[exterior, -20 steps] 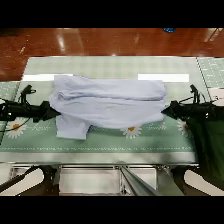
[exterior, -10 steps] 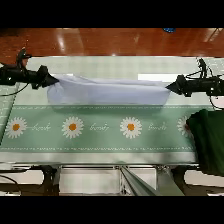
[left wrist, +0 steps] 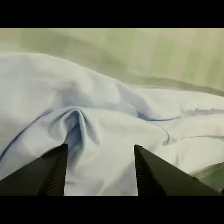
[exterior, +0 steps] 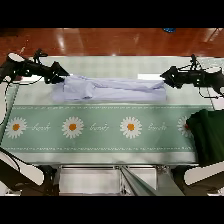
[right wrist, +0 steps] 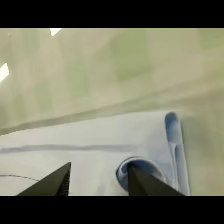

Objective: Fold the shirts.

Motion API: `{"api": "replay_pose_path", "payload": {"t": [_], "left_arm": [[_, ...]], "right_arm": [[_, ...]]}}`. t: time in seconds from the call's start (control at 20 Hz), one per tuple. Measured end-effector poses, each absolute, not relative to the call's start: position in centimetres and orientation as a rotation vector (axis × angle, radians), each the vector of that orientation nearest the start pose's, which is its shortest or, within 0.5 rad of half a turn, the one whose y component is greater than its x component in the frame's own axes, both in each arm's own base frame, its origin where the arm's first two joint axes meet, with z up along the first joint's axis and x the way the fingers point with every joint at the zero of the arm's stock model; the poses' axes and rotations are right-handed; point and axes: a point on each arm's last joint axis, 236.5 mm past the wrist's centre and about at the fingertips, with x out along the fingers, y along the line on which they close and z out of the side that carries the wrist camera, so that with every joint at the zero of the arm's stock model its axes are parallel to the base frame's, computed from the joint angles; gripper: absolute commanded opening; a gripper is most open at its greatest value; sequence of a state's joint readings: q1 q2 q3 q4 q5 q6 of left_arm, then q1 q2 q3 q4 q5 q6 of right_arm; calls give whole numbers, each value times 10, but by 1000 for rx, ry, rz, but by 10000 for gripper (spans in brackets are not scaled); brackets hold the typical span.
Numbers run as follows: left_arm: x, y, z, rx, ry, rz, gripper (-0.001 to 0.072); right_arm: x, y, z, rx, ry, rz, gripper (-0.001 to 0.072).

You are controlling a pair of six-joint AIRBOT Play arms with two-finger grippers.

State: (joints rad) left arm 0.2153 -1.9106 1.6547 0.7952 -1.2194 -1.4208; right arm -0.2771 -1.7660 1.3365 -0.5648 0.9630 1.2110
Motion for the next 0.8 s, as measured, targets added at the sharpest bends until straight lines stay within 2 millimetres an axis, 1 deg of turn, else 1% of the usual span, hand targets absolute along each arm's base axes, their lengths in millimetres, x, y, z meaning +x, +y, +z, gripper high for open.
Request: {"api": "replay_pose_path", "payload": {"t": [0.1, 0.15, 0.2, 0.3, 0.35, 0.4, 0.5, 0.6, 0.65, 0.75, 0.8], "left_arm": [[513, -21, -41, -710, 1291, -266, 508], [510, -9, -32, -676, 1289, -243, 508], [505, 5, -21, -632, 1280, -213, 508], [496, 22, 8, -562, 1233, -162, 508], [495, 28, 27, -536, 1175, -137, 508], [490, 28, 42, -505, 1132, -119, 508], [478, 15, 72, -456, 1037, -119, 508], [459, -6, 87, -404, 980, -138, 508], [450, -19, 92, -383, 955, -155, 508], [432, -43, 94, -348, 939, -191, 508], [427, -54, 94, -336, 929, -211, 508]], "right_arm": [[520, 5, -38, 884, 1011, 242, 410], [517, -5, -33, 888, 1014, 232, 410], [511, -16, -33, 881, 1028, 216, 410], [495, -33, -42, 865, 1090, 169, 410], [486, -35, -48, 863, 1126, 153, 410], [479, -37, -54, 858, 1155, 138, 410], [473, -31, -65, 857, 1197, 127, 410], [469, -16, -75, 859, 1240, 142, 410], [468, -7, -80, 859, 1258, 155, 410], [468, 14, -89, 863, 1290, 183, 410], [467, 26, -92, 867, 1304, 201, 390]]}}
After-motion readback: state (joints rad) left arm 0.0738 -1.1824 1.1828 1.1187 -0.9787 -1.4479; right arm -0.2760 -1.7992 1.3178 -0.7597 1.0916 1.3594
